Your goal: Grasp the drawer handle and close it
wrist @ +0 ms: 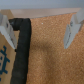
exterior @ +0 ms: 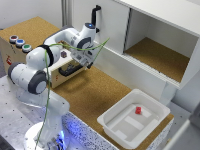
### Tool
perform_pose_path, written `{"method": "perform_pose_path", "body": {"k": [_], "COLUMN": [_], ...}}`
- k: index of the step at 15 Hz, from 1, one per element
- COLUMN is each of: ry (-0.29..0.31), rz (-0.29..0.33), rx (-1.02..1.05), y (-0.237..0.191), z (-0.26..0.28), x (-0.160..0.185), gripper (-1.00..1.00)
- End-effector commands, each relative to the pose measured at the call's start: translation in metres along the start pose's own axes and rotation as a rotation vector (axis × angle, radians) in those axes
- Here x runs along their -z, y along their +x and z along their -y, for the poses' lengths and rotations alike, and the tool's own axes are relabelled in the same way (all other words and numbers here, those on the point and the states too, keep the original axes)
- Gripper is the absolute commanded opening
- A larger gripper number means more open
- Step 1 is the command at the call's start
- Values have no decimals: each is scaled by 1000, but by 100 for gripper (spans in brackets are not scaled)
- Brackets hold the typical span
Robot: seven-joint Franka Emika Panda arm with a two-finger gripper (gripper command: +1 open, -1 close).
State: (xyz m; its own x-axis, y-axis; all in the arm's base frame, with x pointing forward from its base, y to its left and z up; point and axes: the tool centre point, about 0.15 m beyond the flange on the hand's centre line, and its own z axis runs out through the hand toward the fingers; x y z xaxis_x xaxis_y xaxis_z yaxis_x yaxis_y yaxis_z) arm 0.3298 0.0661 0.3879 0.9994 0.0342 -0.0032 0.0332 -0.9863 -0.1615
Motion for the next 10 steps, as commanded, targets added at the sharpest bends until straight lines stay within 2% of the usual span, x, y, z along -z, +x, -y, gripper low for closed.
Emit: {"method": "perform_pose_path", "body": {"k": [1, 3, 4, 5, 10], "ry": [-27, -22, -25, -35, 3], "rz": [-67, -62, -34, -42, -19], "rx": [-27, -28, -25, -16, -6], "y": [7, 13, 17, 17, 17], "z": [-13, -19, -20, -18, 5], "x": [-30, -39, -47, -50, -71], "gripper": [-100, -100, -100, -100, -100]}}
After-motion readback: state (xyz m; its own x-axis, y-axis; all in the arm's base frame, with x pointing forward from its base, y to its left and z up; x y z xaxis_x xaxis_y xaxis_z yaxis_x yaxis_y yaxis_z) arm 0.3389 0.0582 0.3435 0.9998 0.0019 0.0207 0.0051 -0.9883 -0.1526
